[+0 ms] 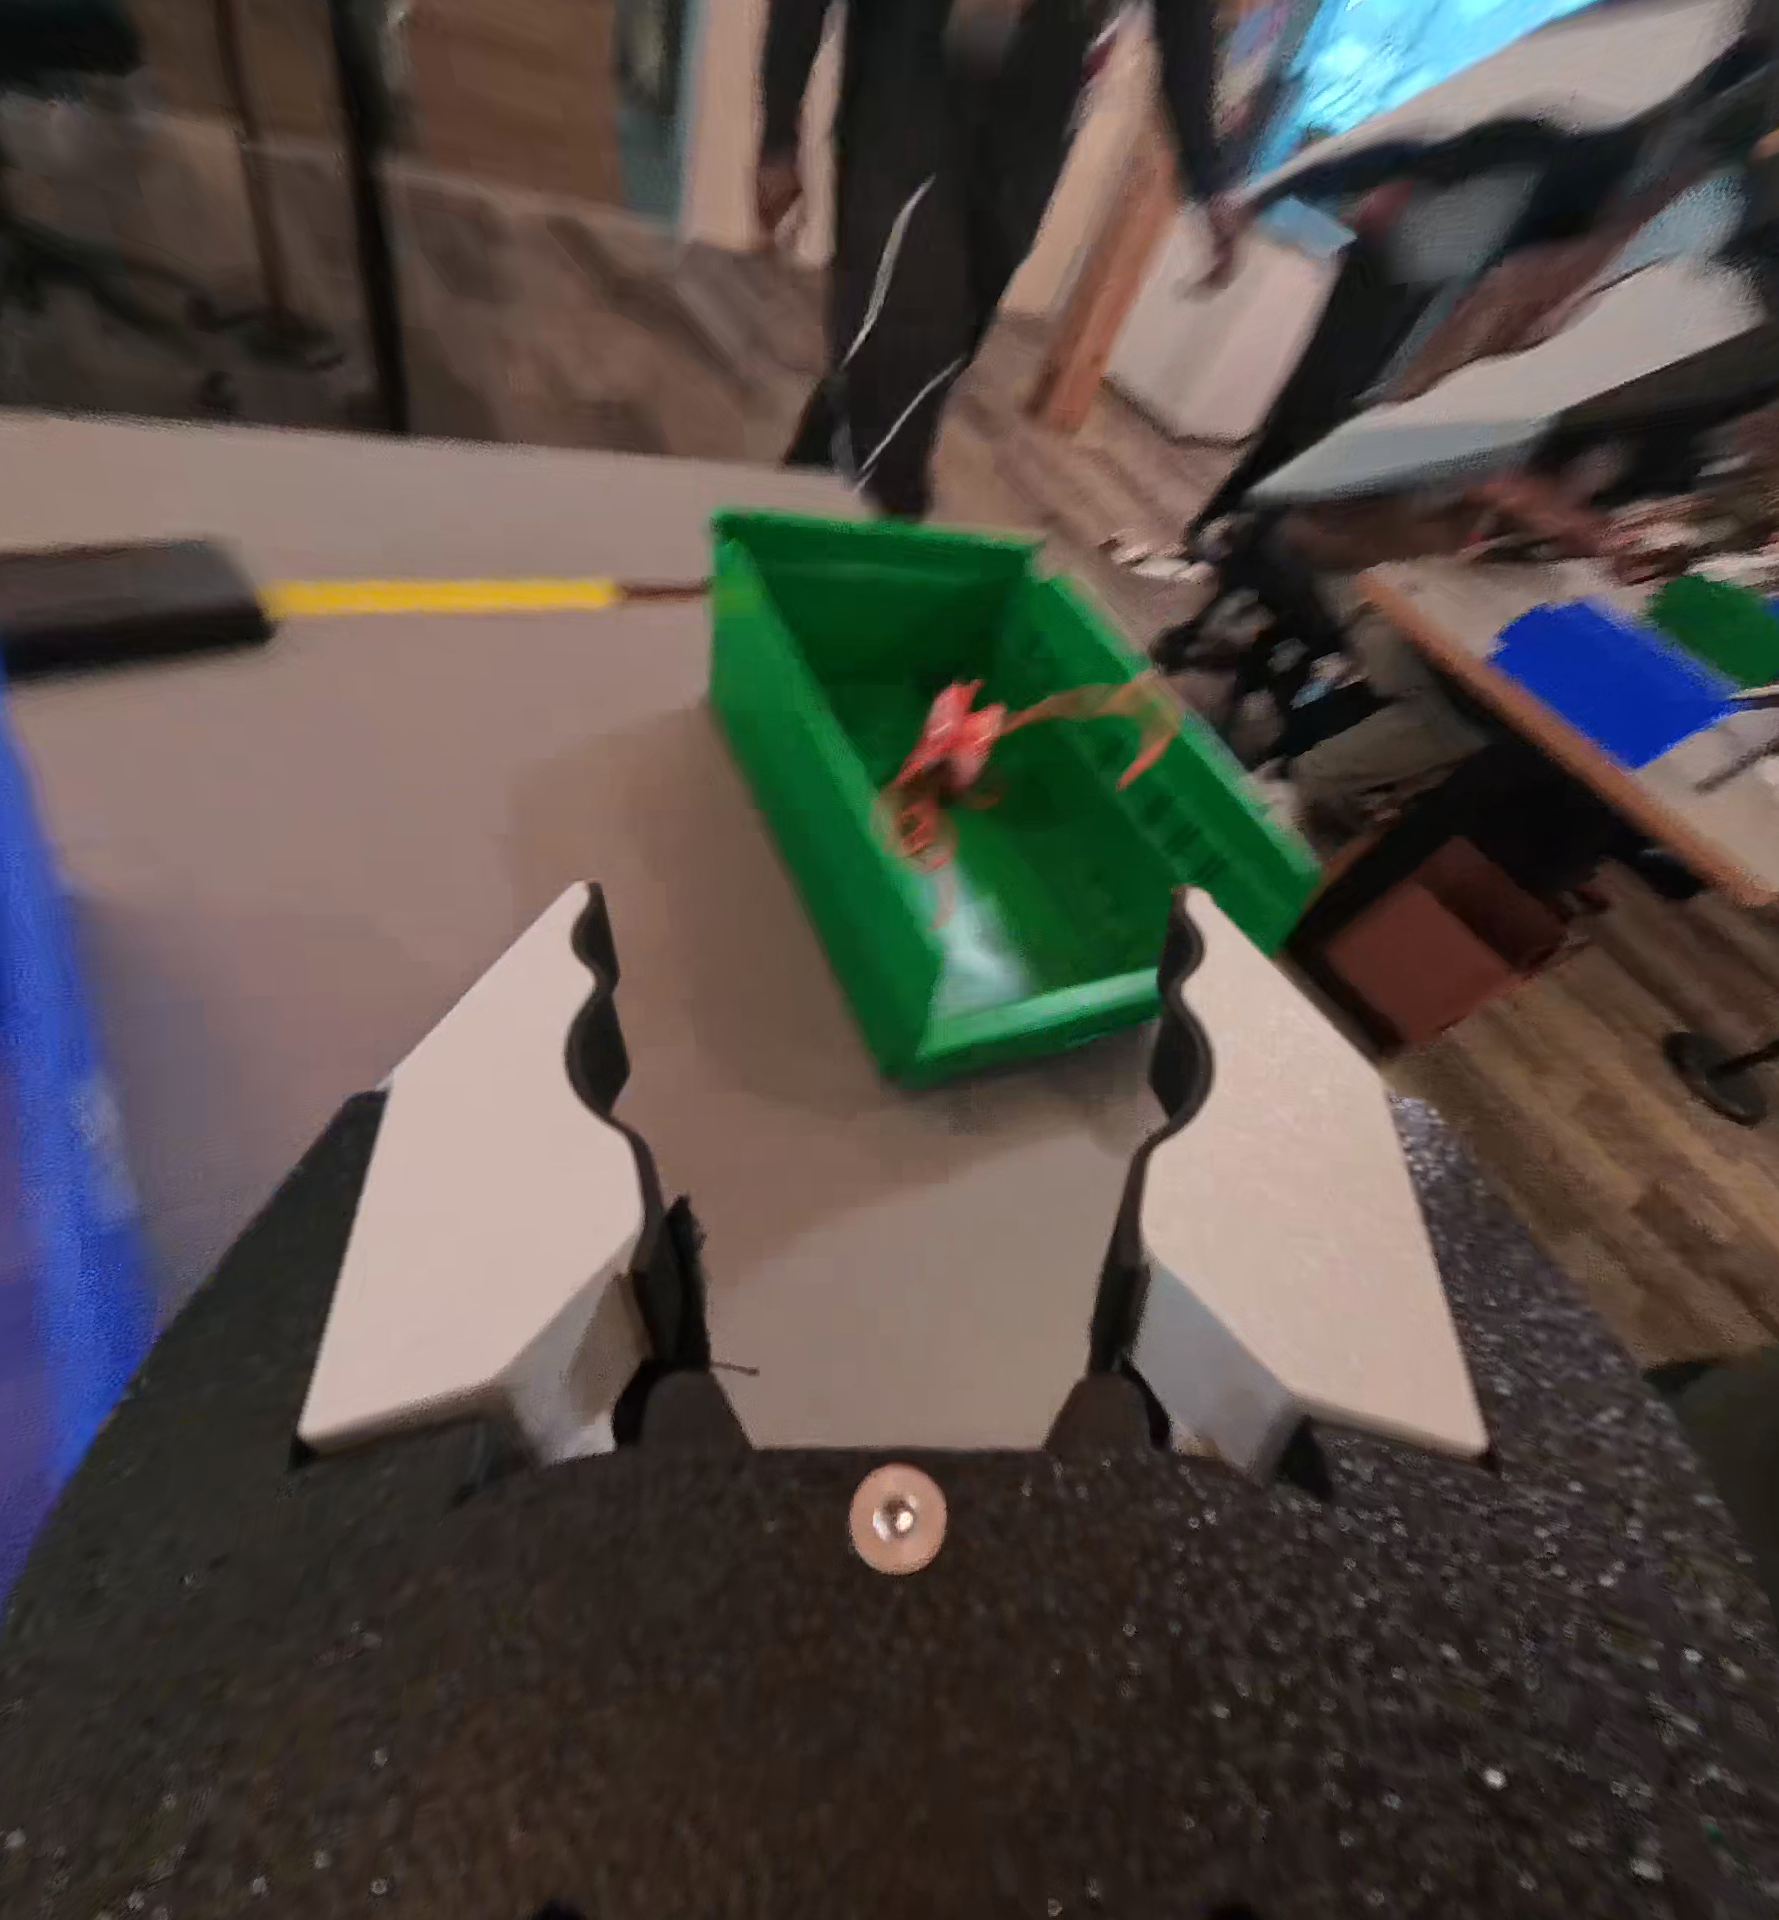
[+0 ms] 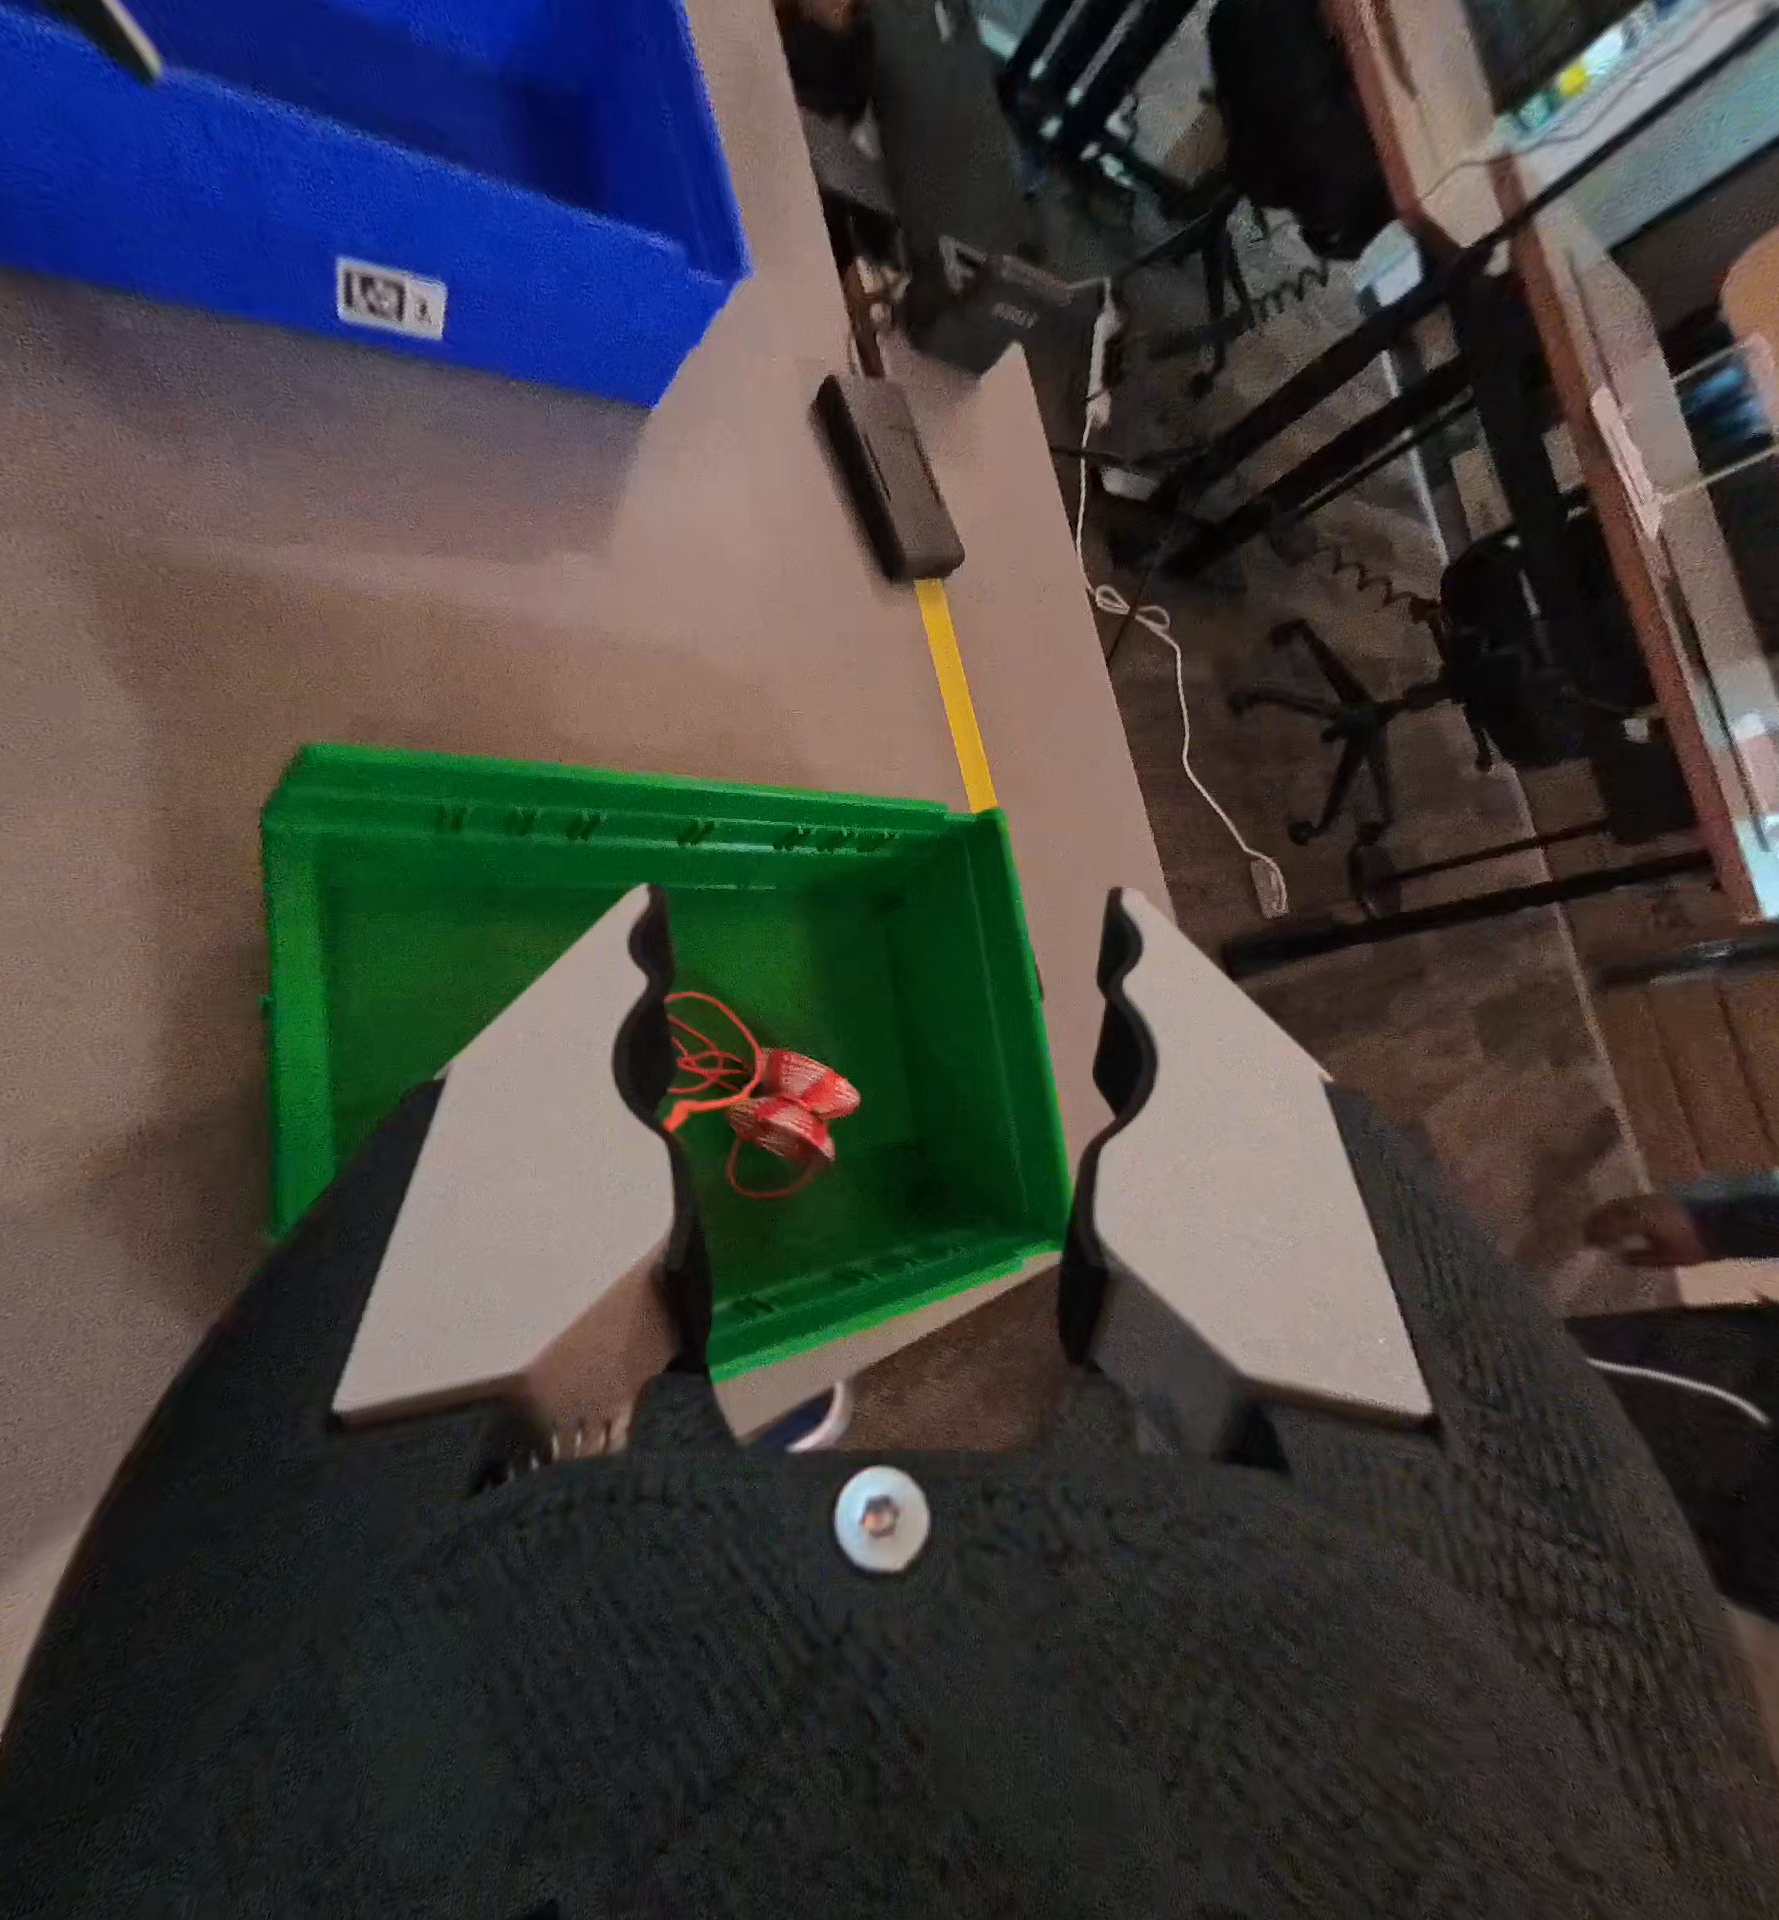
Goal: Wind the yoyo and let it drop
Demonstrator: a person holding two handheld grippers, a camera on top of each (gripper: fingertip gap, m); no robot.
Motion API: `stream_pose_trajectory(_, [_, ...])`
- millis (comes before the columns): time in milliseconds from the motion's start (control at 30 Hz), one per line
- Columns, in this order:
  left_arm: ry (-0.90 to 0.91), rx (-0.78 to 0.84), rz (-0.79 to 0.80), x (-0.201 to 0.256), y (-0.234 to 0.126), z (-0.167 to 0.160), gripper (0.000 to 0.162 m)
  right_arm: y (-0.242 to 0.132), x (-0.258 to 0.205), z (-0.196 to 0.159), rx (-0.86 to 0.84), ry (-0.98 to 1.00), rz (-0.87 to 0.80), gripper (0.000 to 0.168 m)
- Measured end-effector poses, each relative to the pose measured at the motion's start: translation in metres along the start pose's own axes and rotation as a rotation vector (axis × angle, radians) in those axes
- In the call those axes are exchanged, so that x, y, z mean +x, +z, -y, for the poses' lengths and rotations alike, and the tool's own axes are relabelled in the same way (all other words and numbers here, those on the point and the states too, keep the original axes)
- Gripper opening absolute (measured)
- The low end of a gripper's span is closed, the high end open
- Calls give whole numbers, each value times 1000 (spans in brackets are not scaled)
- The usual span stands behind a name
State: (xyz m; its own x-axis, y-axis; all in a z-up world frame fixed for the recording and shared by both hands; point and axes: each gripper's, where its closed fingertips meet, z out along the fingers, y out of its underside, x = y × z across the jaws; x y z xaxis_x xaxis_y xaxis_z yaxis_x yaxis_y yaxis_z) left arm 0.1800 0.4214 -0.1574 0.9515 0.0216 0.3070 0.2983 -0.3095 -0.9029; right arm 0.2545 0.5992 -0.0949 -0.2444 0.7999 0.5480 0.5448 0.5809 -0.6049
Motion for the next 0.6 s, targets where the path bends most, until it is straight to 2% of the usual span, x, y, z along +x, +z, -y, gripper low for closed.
stream_pose_trajectory(100, [112,66,-211,61,26,26,91,0,-9,-3,38,116,-9,86])
stream_pose_trajectory(133, [183,29,-248,76,39,26,74,0,-11,-2,64,136,-15,85])
stream_pose_trajectory(167, [251,-35,-264,86,56,21,59,-1,-12,0,82,156,-21,83])
stream_pose_trajectory(233, [312,-137,-199,84,87,18,57,-5,-7,-2,78,183,-61,82])
stream_pose_trajectory(333, [209,-100,-88,64,102,36,76,-17,24,-32,-39,272,-242,86])
stream_pose_trajectory(367, [159,-67,15,43,97,42,86,-19,30,-50,-92,342,-283,86])
stream_pose_trajectory(400, [139,-42,184,9,86,45,97,-19,28,-70,-143,438,-284,89])
stream_pose_trajectory(467, [214,-63,514,-64,45,39,119,-11,0,-112,-261,675,-198,94])
stream_pose_trajectory(533, [200,-213,690,-122,5,6,130,1,-42,-147,-363,870,-100,98])
stream_pose_trajectory(600, [-54,-416,636,-148,-11,-52,140,11,-75,-172,-428,964,-61,98])
